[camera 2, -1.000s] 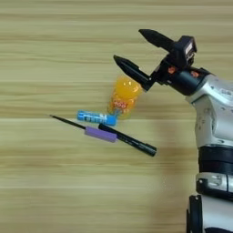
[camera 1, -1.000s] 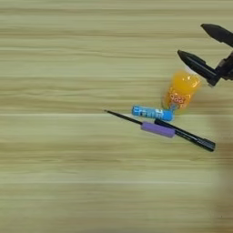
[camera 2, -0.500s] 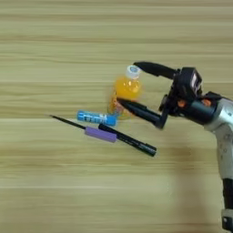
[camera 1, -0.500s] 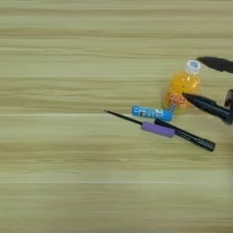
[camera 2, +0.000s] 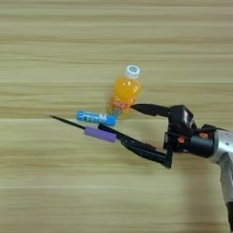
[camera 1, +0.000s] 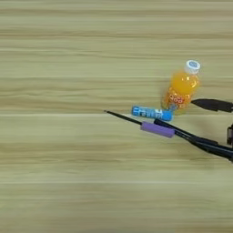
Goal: Move the objects on the table
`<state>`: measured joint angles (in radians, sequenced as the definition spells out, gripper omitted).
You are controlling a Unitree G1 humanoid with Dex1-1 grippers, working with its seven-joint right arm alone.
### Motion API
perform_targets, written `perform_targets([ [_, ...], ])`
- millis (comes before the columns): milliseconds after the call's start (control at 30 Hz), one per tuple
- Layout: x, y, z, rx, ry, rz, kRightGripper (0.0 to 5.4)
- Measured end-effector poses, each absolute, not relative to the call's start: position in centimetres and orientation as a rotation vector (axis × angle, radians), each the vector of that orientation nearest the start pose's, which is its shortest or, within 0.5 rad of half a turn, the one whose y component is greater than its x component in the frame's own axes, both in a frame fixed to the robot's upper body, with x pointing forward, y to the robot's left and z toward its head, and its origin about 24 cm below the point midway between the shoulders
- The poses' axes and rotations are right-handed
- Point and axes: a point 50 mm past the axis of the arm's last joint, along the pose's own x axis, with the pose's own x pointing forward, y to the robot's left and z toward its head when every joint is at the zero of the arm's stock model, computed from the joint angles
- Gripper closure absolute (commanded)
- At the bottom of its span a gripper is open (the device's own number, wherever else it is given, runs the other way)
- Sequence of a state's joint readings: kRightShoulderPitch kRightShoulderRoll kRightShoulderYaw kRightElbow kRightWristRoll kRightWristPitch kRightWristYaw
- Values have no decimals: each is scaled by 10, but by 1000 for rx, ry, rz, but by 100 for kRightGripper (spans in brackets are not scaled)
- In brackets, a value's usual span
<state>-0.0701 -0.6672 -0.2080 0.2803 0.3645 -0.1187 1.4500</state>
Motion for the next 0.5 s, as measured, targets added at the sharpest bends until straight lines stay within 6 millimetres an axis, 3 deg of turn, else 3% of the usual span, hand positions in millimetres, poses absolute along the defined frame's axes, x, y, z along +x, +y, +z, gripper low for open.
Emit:
perform_targets([
  [267,227,-290,52,-284,269,1096,5],
  [500,233,-296,43,-327,294,1039,5],
])
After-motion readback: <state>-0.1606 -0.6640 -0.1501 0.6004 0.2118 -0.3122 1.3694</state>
